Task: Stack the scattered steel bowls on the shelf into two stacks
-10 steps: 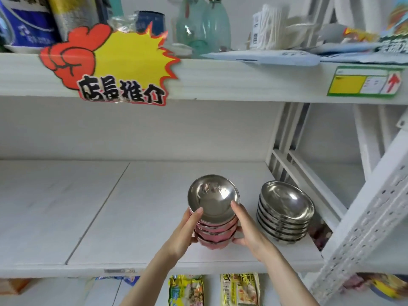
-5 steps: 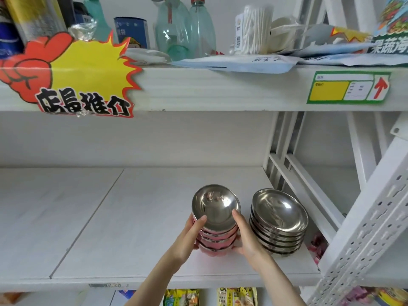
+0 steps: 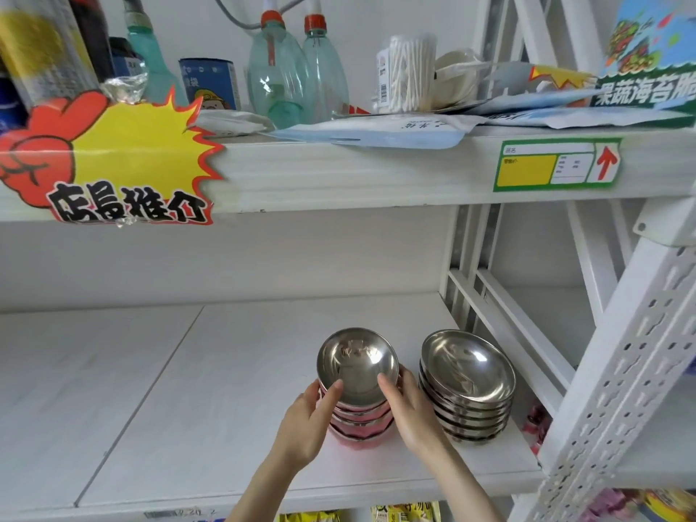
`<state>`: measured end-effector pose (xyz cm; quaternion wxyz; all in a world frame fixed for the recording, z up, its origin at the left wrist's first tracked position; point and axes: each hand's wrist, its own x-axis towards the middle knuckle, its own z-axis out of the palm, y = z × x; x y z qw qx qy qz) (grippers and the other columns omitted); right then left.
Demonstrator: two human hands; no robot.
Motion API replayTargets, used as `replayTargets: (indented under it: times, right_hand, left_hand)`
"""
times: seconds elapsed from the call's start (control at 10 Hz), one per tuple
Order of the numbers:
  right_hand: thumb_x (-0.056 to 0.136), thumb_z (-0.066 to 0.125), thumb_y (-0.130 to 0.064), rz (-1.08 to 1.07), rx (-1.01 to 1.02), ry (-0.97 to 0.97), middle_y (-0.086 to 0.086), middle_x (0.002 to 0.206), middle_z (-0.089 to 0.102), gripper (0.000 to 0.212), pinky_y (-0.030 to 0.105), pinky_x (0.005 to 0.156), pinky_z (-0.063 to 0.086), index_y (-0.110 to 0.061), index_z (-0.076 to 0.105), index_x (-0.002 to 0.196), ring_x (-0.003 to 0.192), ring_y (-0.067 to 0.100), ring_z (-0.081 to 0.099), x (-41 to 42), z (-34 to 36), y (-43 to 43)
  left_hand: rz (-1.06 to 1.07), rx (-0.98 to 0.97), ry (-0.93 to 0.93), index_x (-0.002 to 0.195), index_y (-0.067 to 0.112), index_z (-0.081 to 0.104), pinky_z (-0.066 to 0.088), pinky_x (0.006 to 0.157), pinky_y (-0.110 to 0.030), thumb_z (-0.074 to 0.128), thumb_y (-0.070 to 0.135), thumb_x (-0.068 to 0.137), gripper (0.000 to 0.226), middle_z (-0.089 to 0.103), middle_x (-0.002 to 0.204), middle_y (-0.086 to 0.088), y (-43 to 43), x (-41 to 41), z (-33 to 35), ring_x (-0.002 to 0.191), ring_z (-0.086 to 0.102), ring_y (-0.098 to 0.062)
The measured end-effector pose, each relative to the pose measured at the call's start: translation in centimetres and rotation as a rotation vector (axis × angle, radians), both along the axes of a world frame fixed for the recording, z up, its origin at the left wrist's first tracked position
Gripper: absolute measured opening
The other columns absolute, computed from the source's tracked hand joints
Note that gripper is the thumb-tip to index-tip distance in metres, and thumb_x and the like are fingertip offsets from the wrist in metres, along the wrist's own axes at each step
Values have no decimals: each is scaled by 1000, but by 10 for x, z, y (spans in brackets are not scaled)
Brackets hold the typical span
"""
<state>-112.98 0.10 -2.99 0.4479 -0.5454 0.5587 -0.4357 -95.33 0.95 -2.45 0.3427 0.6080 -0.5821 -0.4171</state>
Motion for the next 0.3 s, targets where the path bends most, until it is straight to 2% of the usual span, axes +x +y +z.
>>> replayTargets:
  times: [0.1, 0.2, 0.3]
  right_hand:
    - [92, 37, -57, -17, -123, 349, -11, 146, 38, 61, 25, 110, 26, -27, 29, 144, 138, 11, 32, 0, 0, 12]
    - [90, 25, -62, -128, -298, 679, -3, 150, 36, 73, 28, 110, 31, -19, 21, 148, 137, 14, 34, -2, 5, 29]
    - [89, 17, -65, -152, -392, 921, 4, 135, 54, 73, 37, 95, 49, -18, 36, 141, 124, 21, 52, -2, 0, 49]
  left_hand:
    - [82, -176, -491, 139, 27, 45, 44, 92, -32, 26, 75, 84, 75, 52, 135, 1, 6, 3, 2, 118, 55, -21]
    - [127, -382, -853, 130, 24, 54, 49, 89, -38, 22, 75, 80, 78, 60, 125, 0, 20, 7, 16, 106, 61, -24]
    - [133, -579, -998, 113, 15, 66, 52, 86, -48, 41, 58, 79, 60, 68, 110, -10, 36, 9, 15, 96, 66, -32]
